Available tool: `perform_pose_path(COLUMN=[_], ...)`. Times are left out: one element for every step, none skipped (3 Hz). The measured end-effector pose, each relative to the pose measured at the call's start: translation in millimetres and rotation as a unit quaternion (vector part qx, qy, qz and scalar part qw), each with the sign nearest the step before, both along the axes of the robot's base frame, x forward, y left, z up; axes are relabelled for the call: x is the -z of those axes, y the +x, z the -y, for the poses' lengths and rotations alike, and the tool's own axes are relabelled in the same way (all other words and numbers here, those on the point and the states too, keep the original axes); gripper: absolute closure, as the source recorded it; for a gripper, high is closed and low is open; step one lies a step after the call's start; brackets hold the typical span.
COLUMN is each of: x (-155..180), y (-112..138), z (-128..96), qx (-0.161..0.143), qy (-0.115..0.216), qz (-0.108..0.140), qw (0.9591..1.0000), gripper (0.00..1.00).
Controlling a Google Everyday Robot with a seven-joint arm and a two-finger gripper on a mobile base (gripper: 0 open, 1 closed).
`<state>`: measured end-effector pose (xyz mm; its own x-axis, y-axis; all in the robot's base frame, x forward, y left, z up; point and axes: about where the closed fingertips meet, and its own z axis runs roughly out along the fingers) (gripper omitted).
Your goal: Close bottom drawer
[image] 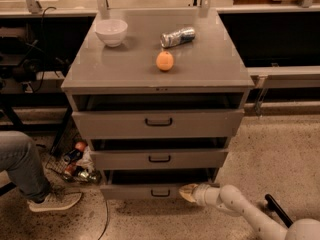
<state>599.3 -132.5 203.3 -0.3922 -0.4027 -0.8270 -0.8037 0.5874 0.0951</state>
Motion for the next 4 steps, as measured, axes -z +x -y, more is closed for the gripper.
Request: perform_pose_path(x=[-8.7, -8.9, -17.1, -15.8], y=[28.8, 29.4, 55.0, 55.1], z=[-5.4, -5.5, -11.3, -11.2], qx=[0.002, 0.002, 0.004, 0.005], qy=[0.013, 0.013, 0.025, 0.027], qz=[0.03, 0.03, 0.058, 0.058], qw=[0.9995, 0.9995, 0.998, 0.9979], gripper=[1.0, 1.0, 1.0, 1.0])
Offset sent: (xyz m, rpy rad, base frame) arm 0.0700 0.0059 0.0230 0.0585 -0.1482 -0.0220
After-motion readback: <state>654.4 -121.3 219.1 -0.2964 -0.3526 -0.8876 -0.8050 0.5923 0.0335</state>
